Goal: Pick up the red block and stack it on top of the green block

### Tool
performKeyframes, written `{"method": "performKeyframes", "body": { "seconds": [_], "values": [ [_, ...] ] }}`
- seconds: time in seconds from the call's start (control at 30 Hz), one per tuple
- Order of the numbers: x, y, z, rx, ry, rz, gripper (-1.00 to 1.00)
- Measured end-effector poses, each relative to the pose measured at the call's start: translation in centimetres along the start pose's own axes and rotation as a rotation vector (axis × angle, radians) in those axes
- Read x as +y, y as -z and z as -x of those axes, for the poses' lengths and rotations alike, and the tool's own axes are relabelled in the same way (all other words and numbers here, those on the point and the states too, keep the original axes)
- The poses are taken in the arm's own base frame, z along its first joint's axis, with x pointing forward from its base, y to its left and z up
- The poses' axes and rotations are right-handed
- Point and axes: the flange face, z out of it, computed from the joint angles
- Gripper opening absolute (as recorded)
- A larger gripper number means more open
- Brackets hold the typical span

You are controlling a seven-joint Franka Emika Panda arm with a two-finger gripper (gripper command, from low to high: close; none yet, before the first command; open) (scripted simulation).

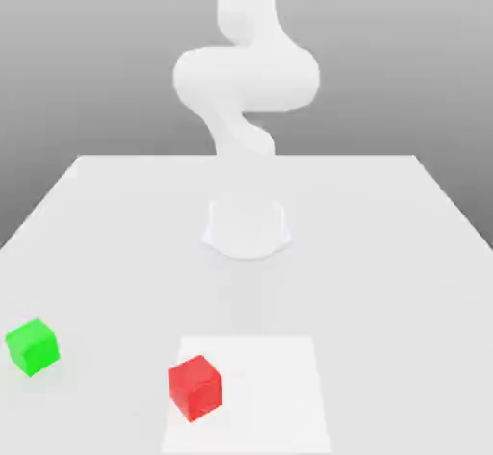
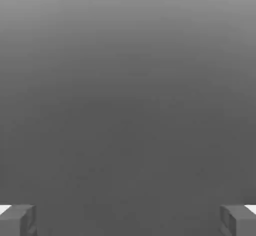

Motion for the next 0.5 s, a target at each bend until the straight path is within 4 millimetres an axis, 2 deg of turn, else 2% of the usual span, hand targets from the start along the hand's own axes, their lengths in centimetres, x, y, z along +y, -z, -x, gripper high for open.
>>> {"method": "performKeyframes", "body": {
  "seconds": [0.1, 0.23, 0.37, 0.5],
  "values": [
    [1.5, -6.9, 0.4, -0.077, 0.083, 0.065, 0.0],
    [4.3, -15.2, 1.8, -0.183, 0.187, 0.138, 0.0],
    [8.1, -22.6, 4.4, -0.297, 0.288, 0.2, 0.0],
    [12.6, -28.9, 7.8, -0.418, 0.386, 0.251, 0.0]
  ]
}}
